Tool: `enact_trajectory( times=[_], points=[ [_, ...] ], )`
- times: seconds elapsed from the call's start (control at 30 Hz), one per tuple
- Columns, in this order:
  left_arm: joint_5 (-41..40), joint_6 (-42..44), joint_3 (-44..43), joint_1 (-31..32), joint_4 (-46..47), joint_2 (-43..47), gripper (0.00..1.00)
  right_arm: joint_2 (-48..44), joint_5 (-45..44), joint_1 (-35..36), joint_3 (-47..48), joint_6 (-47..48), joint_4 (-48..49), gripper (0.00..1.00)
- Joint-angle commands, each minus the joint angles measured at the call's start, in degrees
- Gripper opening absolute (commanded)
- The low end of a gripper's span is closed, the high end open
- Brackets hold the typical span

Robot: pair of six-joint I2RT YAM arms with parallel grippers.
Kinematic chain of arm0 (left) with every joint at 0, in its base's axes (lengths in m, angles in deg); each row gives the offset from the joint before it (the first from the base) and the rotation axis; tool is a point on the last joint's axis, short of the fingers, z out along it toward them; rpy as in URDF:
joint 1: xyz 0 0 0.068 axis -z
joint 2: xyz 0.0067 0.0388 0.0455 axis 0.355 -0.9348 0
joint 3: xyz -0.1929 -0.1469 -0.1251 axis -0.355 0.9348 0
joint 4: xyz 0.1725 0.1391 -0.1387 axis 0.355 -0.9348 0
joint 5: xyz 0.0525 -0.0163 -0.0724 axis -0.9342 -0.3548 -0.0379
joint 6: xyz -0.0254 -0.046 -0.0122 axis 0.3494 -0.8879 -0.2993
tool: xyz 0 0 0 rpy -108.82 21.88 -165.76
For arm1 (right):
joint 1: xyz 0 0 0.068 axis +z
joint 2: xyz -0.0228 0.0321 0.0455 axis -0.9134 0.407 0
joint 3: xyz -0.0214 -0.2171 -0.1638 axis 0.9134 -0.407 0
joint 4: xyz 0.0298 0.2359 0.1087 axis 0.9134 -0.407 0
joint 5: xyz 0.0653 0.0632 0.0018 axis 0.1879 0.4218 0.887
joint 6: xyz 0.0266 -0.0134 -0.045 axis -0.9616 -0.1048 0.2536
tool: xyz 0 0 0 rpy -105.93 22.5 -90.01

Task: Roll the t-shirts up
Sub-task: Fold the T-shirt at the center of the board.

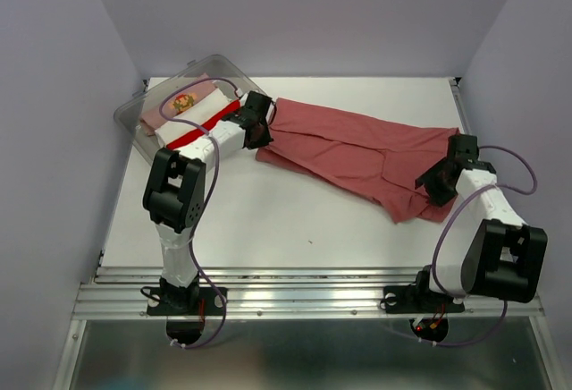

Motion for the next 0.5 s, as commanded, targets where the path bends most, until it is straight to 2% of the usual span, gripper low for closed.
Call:
enact_trajectory(
  times=[0.0,0.13,0.47],
  points=[
    [-0.7,1.3,-3.4,-0.3,-0.3,0.5,0.00,-4.3,-0.5,-0.4,-4.2,-2.6,-0.2,0.55],
    [-0.2,1.5,-3.5,-0.2,-0.3,0.3,0.00,-4.8,-2.0,-1.0,-5.8,-2.8,-0.4,0.55],
    [-0.1,1.8,-2.9,-0.2,-0.1,0.3,0.00,0.6,-3.1,-2.1,-5.1,-1.7,2.7,0.53]
  ],
)
